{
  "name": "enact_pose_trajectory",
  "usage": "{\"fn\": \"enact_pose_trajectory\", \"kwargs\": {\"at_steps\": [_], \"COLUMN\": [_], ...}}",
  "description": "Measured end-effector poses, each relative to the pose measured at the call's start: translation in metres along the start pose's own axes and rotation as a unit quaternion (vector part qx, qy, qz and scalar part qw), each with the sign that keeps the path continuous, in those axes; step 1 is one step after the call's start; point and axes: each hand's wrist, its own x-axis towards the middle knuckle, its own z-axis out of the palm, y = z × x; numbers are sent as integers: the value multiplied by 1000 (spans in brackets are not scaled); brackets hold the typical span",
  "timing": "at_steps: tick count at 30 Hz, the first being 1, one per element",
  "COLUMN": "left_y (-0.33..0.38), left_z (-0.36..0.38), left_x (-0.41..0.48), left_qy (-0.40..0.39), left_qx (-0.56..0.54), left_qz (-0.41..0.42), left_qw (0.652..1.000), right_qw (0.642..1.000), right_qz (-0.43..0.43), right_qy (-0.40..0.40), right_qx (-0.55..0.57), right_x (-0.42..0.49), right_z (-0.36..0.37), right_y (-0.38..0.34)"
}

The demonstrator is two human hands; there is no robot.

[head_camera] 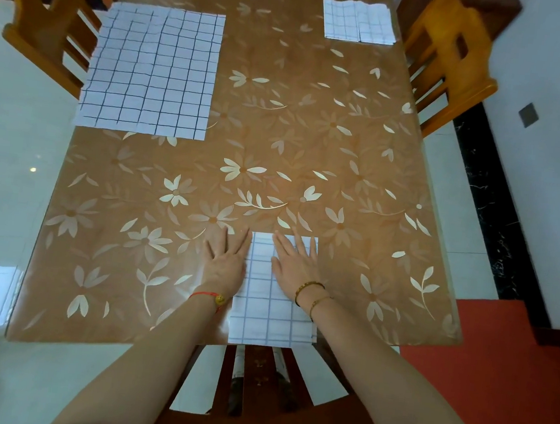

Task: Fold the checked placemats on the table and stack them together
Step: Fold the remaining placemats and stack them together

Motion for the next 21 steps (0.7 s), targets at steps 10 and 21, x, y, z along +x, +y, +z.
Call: {"fn": "enact_pose_trajectory", "kwargs": {"at_steps": [10,21], "left_y": [3,-15], "left_z": [-1,6], "left_x": [-8,-12], "left_qy": [47,43], "left_qx": [16,-27], "left_qz": [-9,37], "left_qw": [999,998], "right_qw": [994,999], "right_qz": [96,-49], "right_qy": [55,2], "right_qx": [16,12], "right_x": [-25,1], "right_z": [-4,-5], "right_y": [48,-13]}}
